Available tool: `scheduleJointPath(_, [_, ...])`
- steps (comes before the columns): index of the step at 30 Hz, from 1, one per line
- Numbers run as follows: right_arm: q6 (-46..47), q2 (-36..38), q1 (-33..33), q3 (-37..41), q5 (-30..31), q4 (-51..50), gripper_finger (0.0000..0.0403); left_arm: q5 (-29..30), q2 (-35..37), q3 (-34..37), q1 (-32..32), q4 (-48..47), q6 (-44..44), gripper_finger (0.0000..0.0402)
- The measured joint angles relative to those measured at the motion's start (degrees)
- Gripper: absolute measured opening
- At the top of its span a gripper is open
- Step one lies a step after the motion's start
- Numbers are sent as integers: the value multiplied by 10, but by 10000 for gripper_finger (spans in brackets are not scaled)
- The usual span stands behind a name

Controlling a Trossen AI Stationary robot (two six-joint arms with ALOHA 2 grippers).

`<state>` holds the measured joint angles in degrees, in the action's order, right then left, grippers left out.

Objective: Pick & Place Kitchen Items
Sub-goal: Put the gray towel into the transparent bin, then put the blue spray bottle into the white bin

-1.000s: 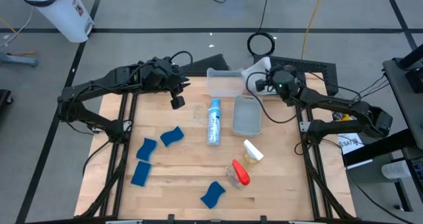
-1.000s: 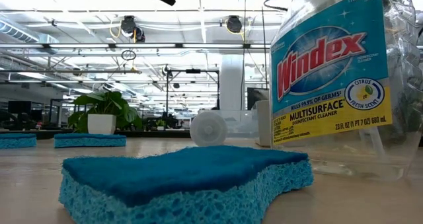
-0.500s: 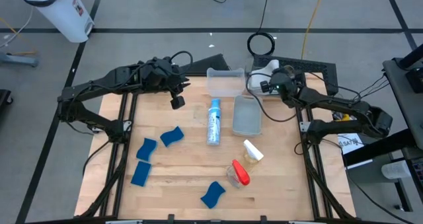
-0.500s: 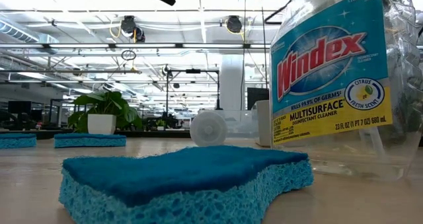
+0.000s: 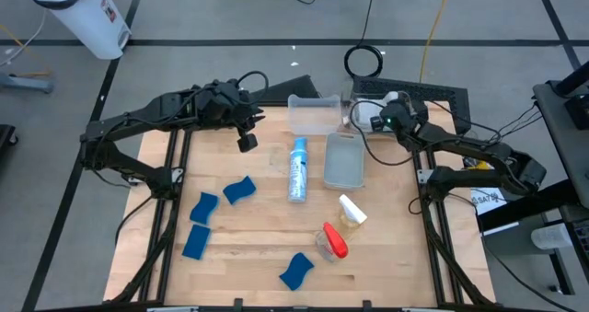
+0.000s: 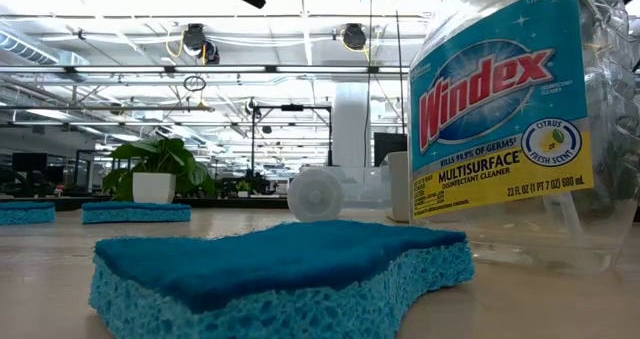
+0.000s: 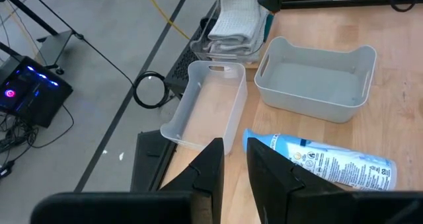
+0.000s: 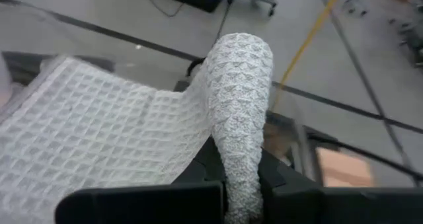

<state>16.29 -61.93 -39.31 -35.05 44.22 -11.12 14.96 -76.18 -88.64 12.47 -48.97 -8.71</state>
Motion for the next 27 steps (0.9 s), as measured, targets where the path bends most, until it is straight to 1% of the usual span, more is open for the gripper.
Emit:
scheduleJointPath(3, [-8,0,-13,27,-26,38,6,0,0,0,0,0,0,67])
scheduleJointPath(8, [-7,0,-33,45,-23,47,9,0,0,0,0,0,0,67])
scheduleJointPath(12, [5,0,-41,46,-24,58,28,0,0,0,0,0,0,67])
scheduleJointPath(15, [-9,0,-39,46,-24,68,56,0,0,0,0,0,0,67])
scheduleJointPath(19, [-24,6,-34,46,-22,75,105,0,0,0,0,0,0,67])
scheduleJointPath(24, [-46,36,-33,46,-25,113,164,0,0,0,0,0,0,67])
scheduleJointPath(27, [-62,60,-33,46,-32,132,191,0,0,0,0,0,0,67])
